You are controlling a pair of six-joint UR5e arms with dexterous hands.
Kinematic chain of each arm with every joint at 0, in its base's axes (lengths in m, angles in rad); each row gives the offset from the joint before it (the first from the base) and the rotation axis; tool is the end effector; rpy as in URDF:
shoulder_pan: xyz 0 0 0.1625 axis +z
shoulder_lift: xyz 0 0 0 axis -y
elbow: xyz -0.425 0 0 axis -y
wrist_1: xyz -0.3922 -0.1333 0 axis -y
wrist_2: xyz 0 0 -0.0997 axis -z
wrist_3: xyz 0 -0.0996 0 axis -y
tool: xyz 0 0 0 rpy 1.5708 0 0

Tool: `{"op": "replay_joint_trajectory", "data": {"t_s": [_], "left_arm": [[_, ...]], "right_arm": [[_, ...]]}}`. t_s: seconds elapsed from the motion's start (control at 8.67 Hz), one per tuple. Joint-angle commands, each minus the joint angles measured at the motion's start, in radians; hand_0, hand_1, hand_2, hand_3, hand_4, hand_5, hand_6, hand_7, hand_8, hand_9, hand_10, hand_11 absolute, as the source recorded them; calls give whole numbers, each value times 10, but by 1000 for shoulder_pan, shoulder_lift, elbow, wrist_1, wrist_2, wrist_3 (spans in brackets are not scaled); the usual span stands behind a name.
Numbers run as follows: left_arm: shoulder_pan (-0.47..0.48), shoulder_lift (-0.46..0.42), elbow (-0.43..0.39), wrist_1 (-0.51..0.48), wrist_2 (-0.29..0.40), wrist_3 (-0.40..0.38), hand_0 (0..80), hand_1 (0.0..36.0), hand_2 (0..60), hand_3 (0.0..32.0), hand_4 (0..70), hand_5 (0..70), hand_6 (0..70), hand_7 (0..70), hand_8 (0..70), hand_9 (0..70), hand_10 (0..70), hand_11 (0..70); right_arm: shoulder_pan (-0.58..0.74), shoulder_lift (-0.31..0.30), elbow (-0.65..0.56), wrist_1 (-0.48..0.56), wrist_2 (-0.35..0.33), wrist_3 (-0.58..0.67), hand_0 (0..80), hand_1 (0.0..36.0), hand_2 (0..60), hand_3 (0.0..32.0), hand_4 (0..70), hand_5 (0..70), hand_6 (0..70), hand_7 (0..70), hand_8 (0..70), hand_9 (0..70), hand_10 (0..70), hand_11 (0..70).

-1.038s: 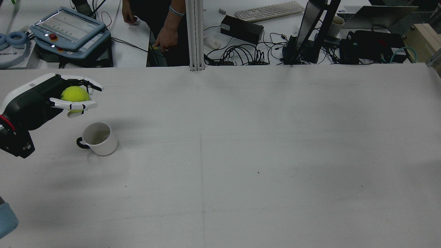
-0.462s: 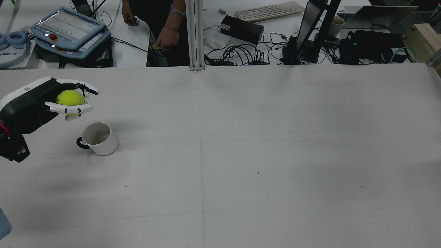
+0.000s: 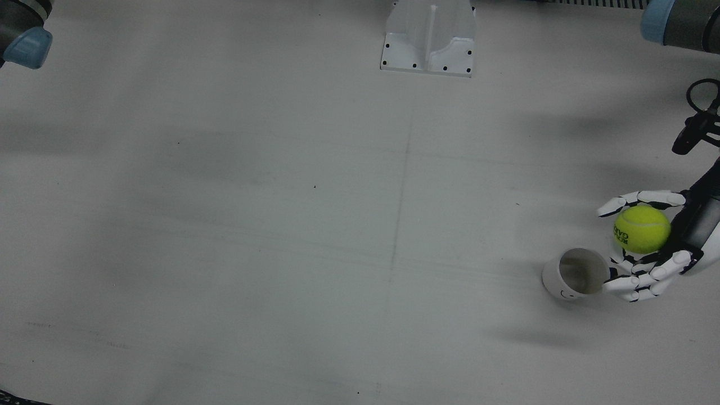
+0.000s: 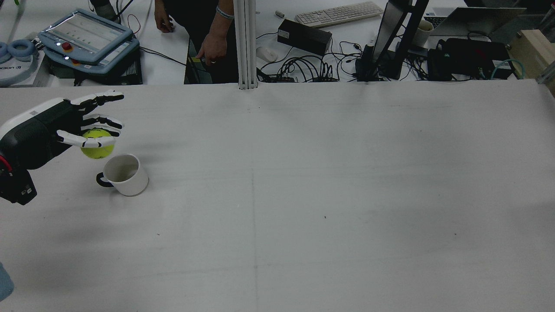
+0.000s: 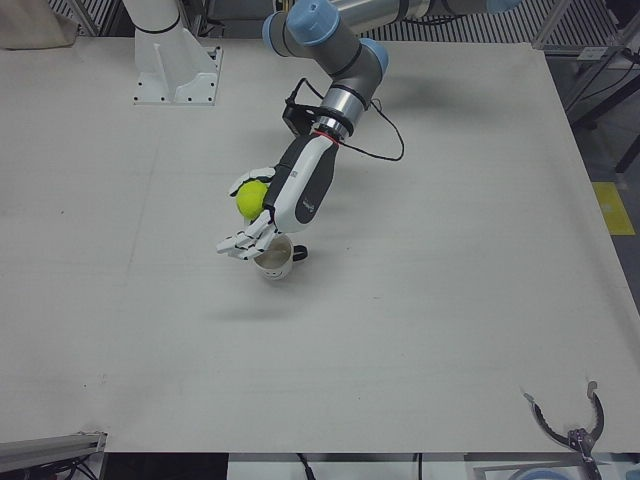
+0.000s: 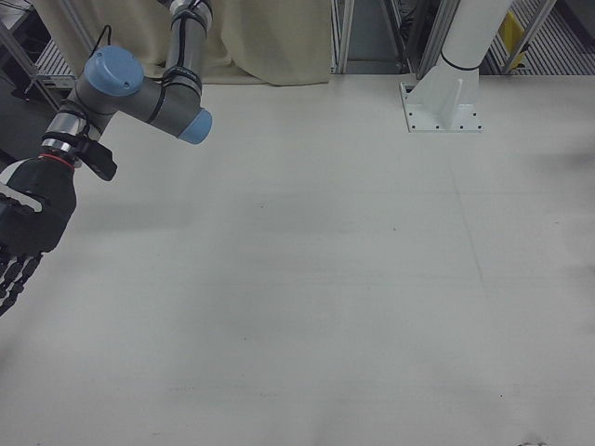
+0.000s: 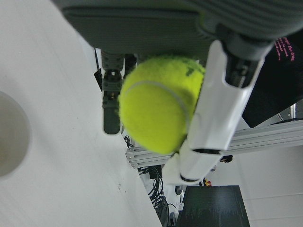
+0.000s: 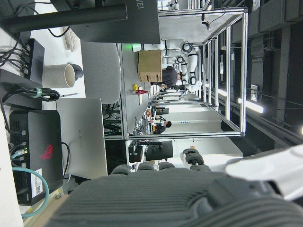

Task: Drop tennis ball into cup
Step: 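Open the left hand fingers to release the ball into the mug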

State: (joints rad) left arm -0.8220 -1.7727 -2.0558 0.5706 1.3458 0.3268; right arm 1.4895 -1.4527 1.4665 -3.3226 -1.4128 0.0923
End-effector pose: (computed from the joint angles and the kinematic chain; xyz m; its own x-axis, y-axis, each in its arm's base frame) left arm 0.2241 -0.4696 0.4179 -0.8445 -0.4475 -0.2943 0.2028 0.2414 -0.9490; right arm 0.1060 -0.5330 0.6938 -0.9939 -0.0894 -0.0648 0.0784 -0.1583 -0.9843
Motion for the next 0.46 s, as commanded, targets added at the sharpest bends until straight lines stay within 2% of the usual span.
{"op": "replay_joint_trajectory", "data": {"t_s": [0.0, 0.35], "left_arm": [[-6, 7, 17, -21, 1, 3, 800, 360, 600, 0, 186, 140, 54, 23, 51, 78, 38, 102], [-11, 12, -6, -23, 4, -2, 800, 360, 600, 0, 184, 140, 53, 17, 41, 64, 40, 105]], "right_arm": [[0, 0, 0, 0, 0, 0, 0, 0, 0, 0, 0, 0, 0, 0, 0, 0, 0, 0], [0, 0, 0, 0, 0, 0, 0, 0, 0, 0, 0, 0, 0, 0, 0, 0, 0, 0]]}}
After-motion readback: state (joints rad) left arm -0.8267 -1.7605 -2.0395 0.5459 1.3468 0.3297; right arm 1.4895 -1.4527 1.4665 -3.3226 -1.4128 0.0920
